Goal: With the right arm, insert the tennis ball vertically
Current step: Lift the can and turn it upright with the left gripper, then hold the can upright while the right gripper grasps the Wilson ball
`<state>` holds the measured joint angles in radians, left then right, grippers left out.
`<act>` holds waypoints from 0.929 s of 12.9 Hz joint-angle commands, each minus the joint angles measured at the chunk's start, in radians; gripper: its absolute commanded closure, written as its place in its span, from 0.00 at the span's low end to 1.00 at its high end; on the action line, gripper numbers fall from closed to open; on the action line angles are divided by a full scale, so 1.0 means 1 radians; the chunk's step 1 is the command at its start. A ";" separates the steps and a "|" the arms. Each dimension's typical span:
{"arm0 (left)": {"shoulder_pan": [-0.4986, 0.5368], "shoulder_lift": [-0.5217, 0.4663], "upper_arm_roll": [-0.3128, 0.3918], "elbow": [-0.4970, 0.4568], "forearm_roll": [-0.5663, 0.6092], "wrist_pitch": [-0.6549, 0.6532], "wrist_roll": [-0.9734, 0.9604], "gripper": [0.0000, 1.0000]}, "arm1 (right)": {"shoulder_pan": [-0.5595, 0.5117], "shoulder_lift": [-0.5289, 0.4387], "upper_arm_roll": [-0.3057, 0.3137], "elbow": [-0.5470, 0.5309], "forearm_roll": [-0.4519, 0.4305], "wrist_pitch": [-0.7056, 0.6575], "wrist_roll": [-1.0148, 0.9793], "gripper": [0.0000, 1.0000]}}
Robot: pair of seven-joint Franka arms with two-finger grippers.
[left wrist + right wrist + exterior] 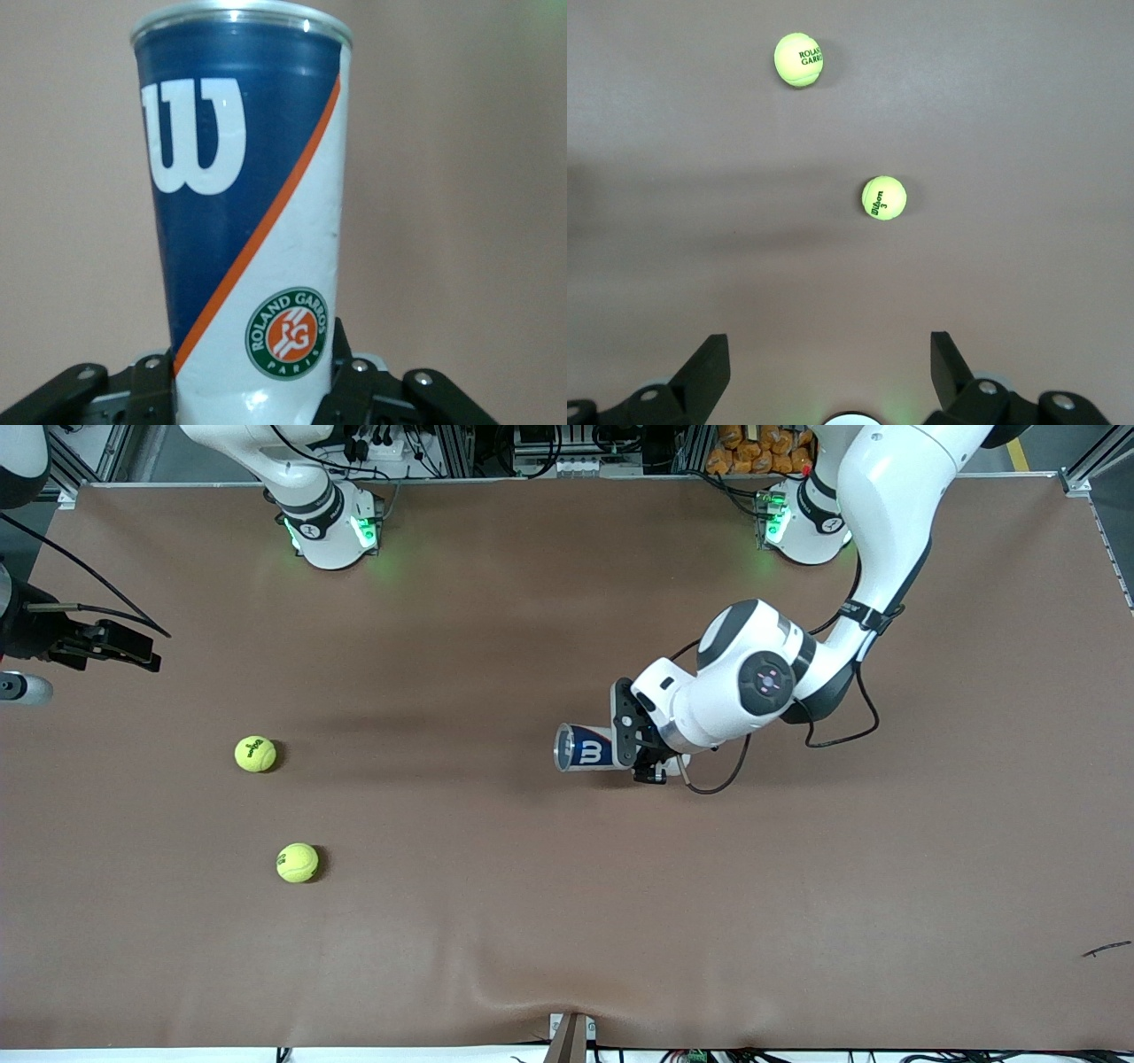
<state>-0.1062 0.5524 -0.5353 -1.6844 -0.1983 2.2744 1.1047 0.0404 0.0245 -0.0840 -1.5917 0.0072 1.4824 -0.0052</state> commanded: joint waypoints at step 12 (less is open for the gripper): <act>0.028 0.179 -0.008 0.058 -1.111 0.013 0.982 0.37 | -0.103 0.274 -0.006 -0.001 0.002 0.156 0.010 0.00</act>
<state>-0.0581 0.6922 -0.5336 -1.6508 -1.1804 2.2810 1.9809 -0.0247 0.2231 -0.0983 -1.6109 0.0069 1.6222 0.0001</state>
